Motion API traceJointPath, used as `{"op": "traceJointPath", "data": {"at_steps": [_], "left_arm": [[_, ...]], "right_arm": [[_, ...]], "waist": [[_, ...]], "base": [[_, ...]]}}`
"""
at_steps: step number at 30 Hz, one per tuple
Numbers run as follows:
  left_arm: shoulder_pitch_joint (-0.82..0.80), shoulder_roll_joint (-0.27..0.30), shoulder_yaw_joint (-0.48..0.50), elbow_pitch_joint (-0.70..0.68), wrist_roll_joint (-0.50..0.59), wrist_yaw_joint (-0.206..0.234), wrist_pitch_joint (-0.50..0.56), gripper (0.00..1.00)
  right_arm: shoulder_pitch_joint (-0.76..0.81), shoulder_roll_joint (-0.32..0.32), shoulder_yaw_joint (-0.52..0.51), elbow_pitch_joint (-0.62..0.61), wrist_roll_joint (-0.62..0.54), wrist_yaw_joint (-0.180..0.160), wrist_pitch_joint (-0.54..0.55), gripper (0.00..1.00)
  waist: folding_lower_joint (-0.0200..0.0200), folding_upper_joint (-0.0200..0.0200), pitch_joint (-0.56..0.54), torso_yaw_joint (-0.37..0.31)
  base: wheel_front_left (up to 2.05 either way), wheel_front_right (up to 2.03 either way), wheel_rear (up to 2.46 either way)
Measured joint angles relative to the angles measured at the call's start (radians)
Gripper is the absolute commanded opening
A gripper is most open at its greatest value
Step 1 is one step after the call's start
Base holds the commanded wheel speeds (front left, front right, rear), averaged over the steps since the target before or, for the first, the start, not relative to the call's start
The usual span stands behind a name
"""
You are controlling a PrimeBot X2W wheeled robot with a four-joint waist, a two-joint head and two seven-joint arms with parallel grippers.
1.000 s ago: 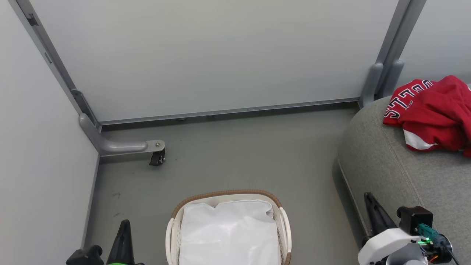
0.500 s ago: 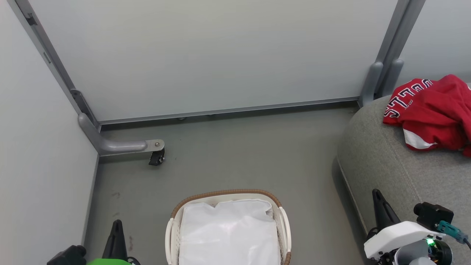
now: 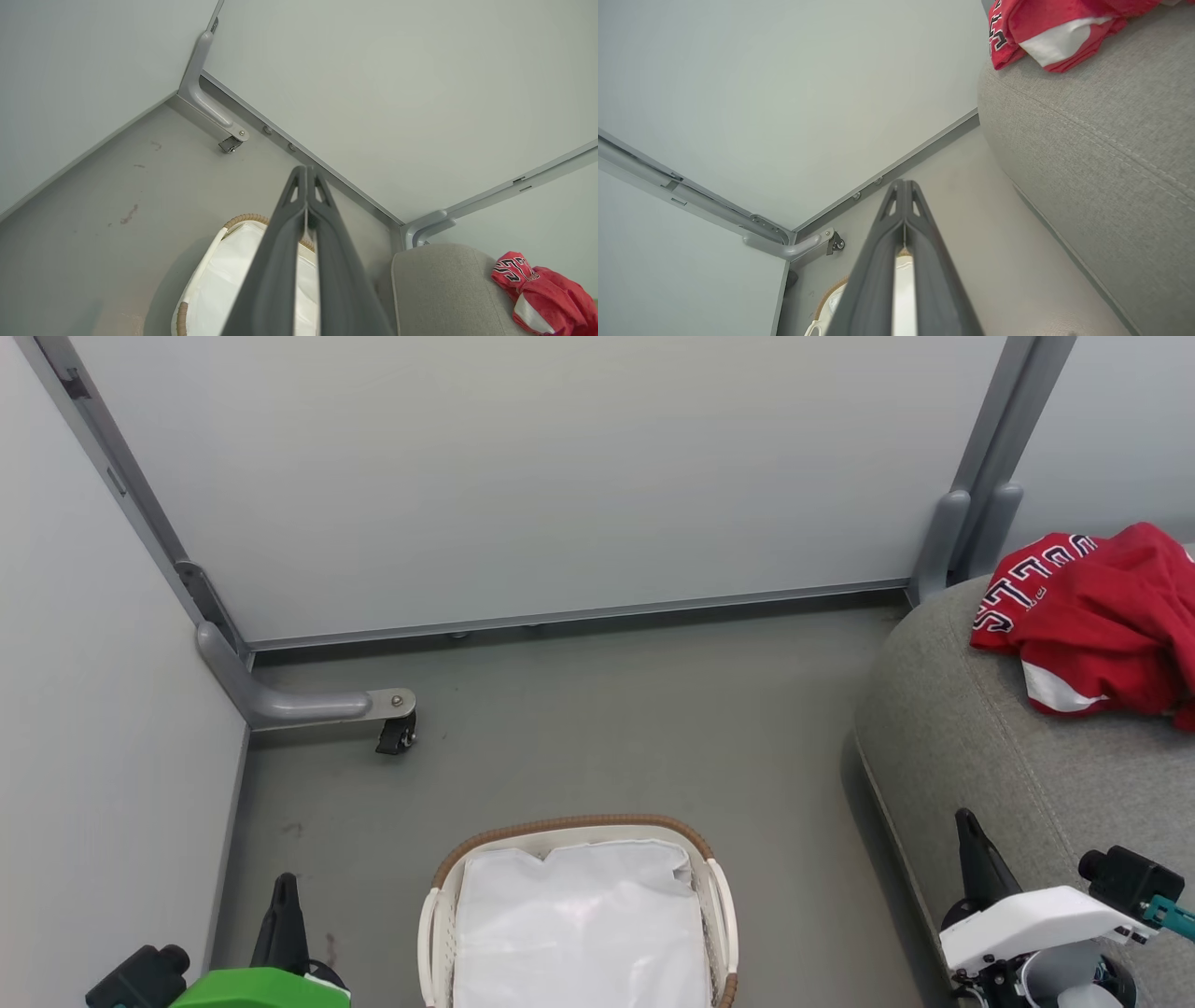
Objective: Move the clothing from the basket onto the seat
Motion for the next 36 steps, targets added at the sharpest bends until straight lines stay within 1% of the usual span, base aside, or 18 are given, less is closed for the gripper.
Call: {"op": "traceJointPath", "data": {"at_steps": [21,36], "left_arm": [[-0.037,0.0,0.031,-0.026,-0.241,-0.004,0.072,0.0],[-0.058,0.0,0.051,-0.038,-0.38,-0.007,0.115,0.0]], "right_arm": [[-0.005,-0.002,-0.017,-0.036,0.278,0.0,0.072,0.0],[-0.012,-0.003,-0.026,-0.057,0.444,0.0,0.116,0.0]], "waist": [[0.0,0.0,0.004,-0.003],[0.0001,0.0,0.008,-0.005]], "base": [[0.0,0.0,0.0],[0.0,0.0,0.0]]}}
